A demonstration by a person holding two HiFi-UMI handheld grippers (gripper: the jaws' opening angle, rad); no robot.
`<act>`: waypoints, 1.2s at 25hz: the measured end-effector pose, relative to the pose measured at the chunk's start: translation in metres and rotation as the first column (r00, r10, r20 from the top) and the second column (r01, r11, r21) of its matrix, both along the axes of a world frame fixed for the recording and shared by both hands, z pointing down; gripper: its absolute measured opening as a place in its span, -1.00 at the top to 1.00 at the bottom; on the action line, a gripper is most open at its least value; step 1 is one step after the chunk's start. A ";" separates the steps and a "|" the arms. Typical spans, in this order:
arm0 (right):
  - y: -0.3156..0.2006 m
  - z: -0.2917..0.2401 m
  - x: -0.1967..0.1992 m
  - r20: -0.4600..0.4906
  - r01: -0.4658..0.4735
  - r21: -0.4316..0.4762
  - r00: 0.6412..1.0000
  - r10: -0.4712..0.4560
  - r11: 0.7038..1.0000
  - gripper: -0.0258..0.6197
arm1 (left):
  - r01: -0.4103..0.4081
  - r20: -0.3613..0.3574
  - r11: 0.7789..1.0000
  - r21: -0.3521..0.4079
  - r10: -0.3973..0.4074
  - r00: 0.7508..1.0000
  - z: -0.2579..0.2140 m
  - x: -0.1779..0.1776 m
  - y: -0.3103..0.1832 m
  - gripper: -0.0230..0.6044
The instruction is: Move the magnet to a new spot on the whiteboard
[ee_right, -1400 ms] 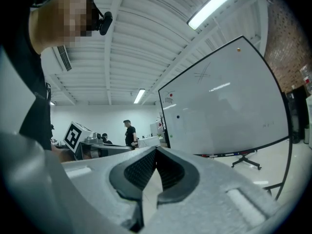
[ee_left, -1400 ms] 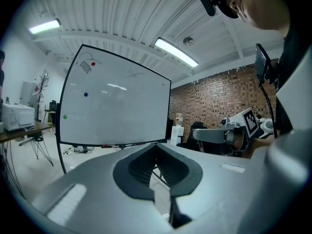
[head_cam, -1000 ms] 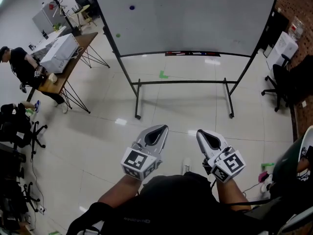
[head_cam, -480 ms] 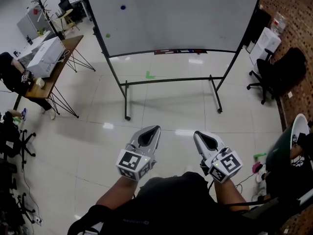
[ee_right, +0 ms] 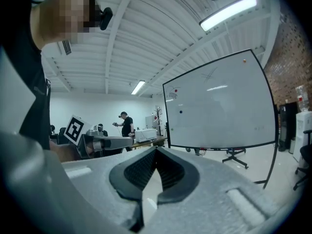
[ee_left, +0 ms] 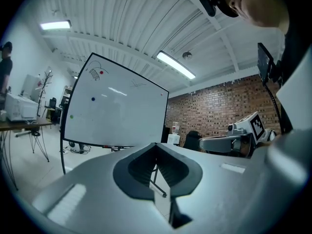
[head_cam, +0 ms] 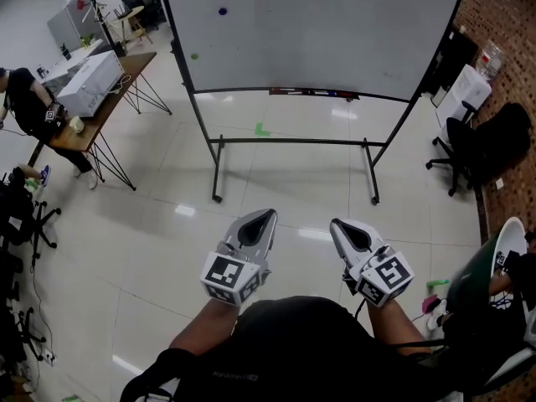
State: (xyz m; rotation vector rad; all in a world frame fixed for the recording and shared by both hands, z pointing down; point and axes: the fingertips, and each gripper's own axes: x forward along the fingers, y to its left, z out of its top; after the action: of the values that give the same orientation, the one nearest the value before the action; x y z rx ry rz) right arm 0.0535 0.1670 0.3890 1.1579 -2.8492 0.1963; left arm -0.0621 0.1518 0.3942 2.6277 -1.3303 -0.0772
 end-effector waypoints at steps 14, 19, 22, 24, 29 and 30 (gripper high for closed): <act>0.006 0.003 0.022 0.049 -0.025 -0.022 0.998 0.026 0.999 0.89 | -0.008 0.053 1.000 -0.015 0.009 0.999 -0.002 0.019 -0.002 0.88; 0.009 0.004 0.026 0.058 -0.035 -0.020 0.998 0.036 0.999 0.89 | -0.021 0.065 0.999 -0.024 0.023 0.998 0.000 0.026 0.000 0.88; 0.009 0.007 0.025 0.056 -0.037 -0.020 0.998 0.038 0.999 0.89 | -0.016 0.062 1.000 -0.025 0.017 0.998 0.002 0.024 -0.001 0.88; 0.009 0.008 0.024 0.053 -0.039 -0.022 0.998 0.040 0.999 0.89 | -0.015 0.052 1.000 -0.025 0.016 0.999 0.003 0.023 0.000 0.88; 0.007 0.006 0.021 0.051 -0.043 -0.024 0.998 0.044 0.999 0.89 | -0.015 0.047 1.000 -0.012 0.016 0.999 -0.003 0.021 -0.002 0.88; 0.007 0.006 0.021 0.049 -0.042 -0.022 0.998 0.043 0.999 0.89 | -0.014 0.048 1.000 -0.009 0.015 0.999 -0.003 0.021 -0.002 0.88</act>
State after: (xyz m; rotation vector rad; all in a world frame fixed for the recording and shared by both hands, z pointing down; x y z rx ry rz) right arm 0.0748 0.1743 0.3946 1.2271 -2.8593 0.2591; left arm -0.0412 0.1497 0.3908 2.6474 -1.3234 -0.0062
